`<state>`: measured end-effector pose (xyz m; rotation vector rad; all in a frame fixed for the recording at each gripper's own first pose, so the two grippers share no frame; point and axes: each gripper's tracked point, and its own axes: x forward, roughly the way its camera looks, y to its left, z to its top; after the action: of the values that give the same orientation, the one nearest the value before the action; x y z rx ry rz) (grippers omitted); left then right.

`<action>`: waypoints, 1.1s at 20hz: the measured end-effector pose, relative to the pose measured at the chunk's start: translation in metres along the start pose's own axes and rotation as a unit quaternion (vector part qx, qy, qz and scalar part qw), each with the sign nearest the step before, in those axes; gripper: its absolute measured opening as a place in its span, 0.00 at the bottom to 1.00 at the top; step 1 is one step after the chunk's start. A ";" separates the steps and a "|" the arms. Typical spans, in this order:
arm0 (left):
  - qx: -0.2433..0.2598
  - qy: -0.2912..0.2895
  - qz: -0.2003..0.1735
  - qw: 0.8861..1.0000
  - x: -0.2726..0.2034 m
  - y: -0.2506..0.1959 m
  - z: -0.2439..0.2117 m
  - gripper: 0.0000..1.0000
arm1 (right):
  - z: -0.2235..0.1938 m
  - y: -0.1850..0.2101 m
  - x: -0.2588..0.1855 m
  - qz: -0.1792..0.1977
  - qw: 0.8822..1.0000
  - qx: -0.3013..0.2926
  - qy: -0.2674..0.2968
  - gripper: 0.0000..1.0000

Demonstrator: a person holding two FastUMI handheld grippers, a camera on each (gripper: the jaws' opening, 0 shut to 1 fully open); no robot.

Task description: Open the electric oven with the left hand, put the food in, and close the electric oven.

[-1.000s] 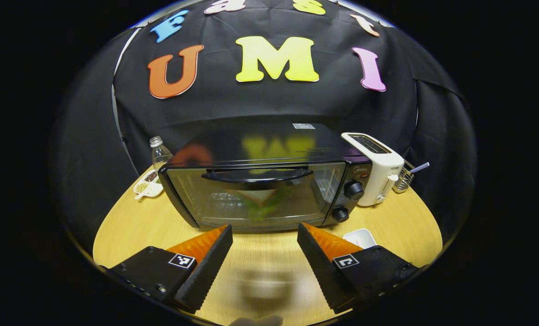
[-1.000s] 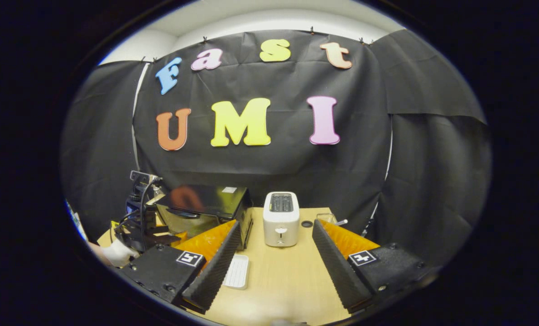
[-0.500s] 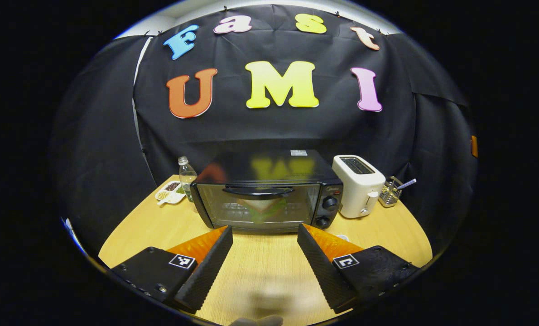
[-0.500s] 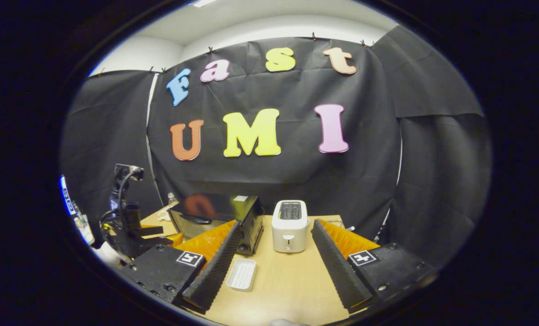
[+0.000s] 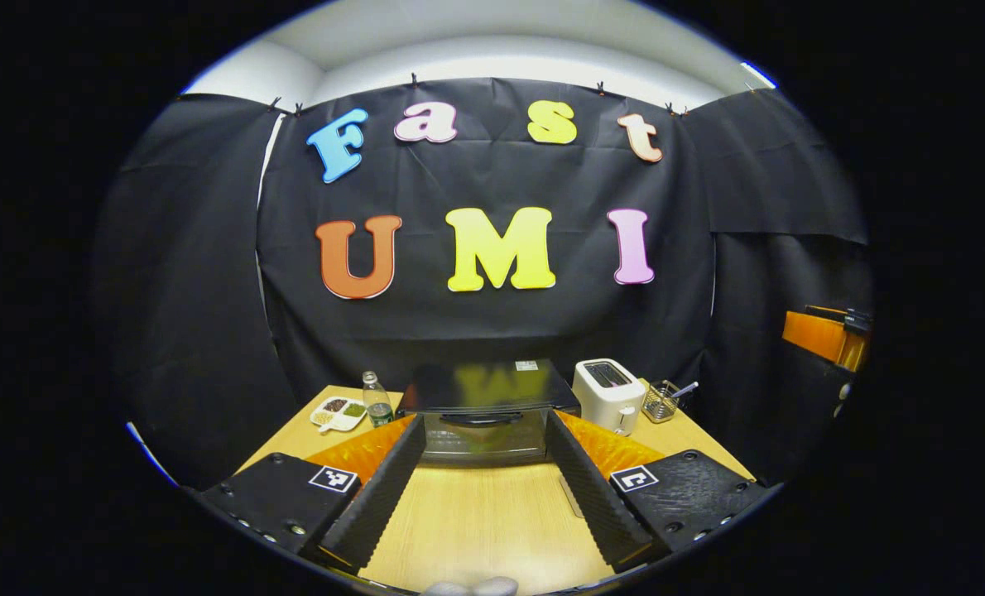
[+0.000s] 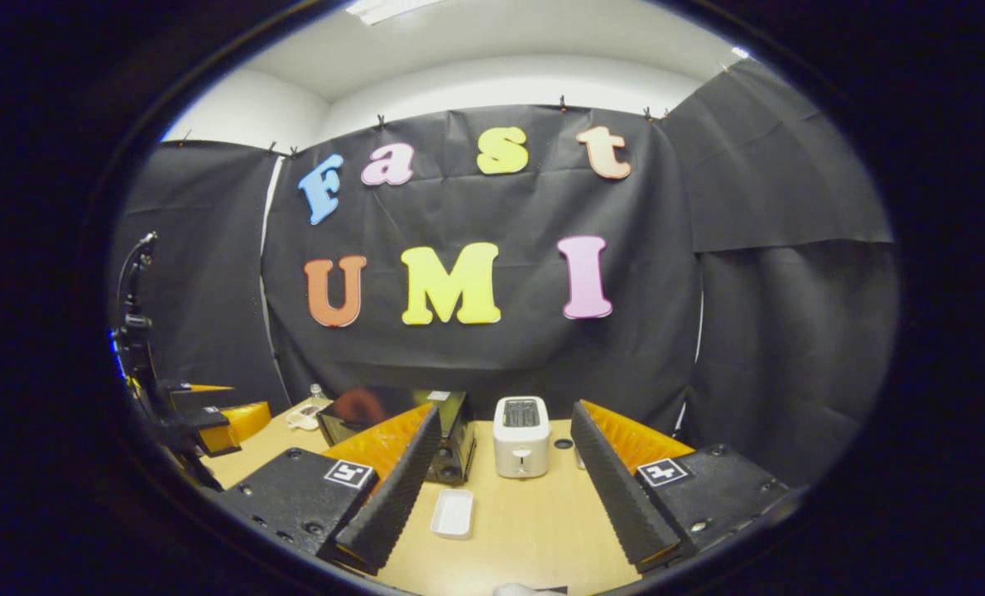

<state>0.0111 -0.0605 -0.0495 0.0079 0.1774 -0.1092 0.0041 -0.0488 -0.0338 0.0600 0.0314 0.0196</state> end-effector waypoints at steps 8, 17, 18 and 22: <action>-0.024 -0.051 -0.001 0.998 -0.069 0.024 0.055 0.95 | 0.054 0.020 -0.062 -0.023 0.999 -0.012 -0.047 1.00; -0.041 -0.069 0.002 0.997 -0.088 0.012 0.072 0.93 | 0.051 0.024 -0.072 -0.021 0.999 -0.013 -0.038 1.00; -0.038 -0.073 0.002 0.997 -0.091 0.011 0.075 0.93 | 0.052 0.024 -0.071 -0.020 0.999 -0.011 -0.039 1.00; -0.032 -0.075 0.002 0.997 -0.092 0.006 0.078 0.93 | 0.050 0.021 -0.067 -0.020 0.999 -0.003 -0.036 1.00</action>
<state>-0.0650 -0.0456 0.0437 -0.0633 0.0299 -0.1007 -0.0618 -0.0319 0.0191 0.0540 -0.0397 -0.0218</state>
